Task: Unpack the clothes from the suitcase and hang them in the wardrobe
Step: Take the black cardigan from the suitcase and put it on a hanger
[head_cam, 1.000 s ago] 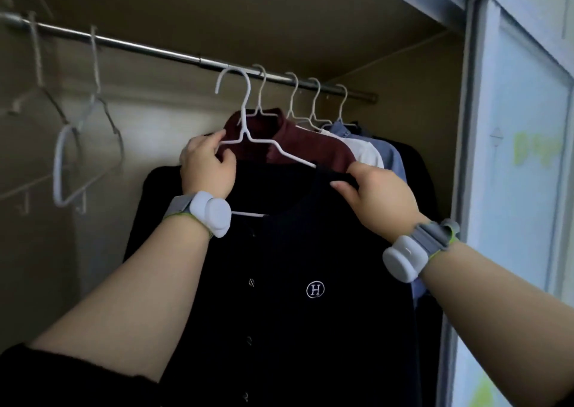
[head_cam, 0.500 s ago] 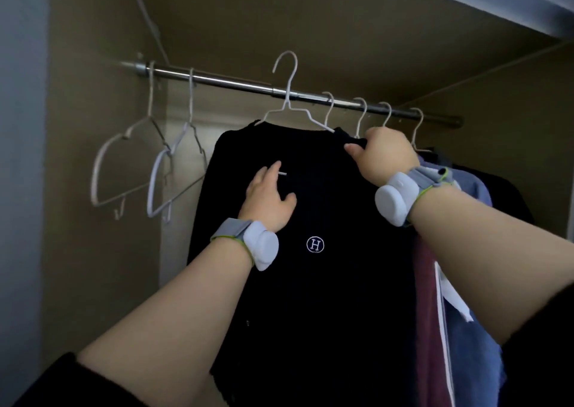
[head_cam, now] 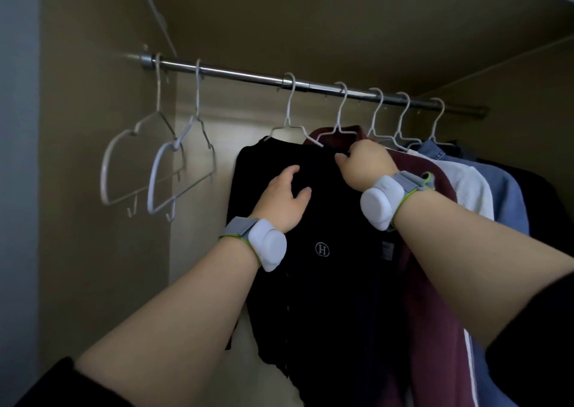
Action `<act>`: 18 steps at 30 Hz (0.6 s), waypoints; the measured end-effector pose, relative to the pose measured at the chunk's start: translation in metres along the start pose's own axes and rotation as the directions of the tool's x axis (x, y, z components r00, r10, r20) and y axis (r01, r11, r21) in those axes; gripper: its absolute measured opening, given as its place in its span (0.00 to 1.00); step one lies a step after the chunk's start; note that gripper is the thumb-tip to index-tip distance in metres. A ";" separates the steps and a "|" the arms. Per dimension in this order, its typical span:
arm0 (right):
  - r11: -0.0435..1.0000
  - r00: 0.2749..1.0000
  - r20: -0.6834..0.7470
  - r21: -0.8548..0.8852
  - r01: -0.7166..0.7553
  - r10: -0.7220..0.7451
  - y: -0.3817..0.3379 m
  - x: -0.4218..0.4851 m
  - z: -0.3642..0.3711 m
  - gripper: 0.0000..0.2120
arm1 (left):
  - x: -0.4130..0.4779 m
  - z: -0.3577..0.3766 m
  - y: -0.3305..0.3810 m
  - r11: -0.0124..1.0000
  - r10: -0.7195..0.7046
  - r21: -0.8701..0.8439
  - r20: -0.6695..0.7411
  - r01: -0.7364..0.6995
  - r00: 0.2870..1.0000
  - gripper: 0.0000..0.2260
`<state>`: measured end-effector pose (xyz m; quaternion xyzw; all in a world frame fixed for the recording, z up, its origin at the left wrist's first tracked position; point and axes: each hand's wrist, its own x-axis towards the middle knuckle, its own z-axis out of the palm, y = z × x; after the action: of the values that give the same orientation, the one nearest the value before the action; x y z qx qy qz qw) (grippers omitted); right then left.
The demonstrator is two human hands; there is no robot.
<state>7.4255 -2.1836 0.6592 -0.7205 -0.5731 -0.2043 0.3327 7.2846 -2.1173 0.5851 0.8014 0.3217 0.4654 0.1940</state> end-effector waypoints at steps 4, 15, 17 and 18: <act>0.989 0.994 0.057 0.118 0.084 -0.092 0.005 -0.007 -0.003 0.17 | 0.003 0.009 0.010 0.998 -0.021 -0.063 -0.012 0.021 1.000 0.23; 0.951 0.967 0.001 0.181 0.252 -0.256 0.027 -0.040 -0.020 0.15 | 0.001 0.037 0.068 0.972 -0.017 -0.234 -0.130 -0.014 0.991 0.25; 0.941 0.962 -0.035 0.200 0.272 -0.270 0.020 -0.040 -0.019 0.15 | 0.001 0.037 0.072 0.969 -0.027 -0.249 -0.161 -0.014 0.987 0.25; 0.939 0.962 -0.046 0.211 0.272 -0.269 0.017 -0.040 -0.020 0.16 | 0.000 0.037 0.074 0.967 -0.038 -0.255 -0.170 -0.006 0.985 0.25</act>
<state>7.4331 -2.2274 0.6419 -0.5930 -0.6825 -0.1910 0.3823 7.3420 -2.1708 0.6123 0.7237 0.2816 0.5692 0.2701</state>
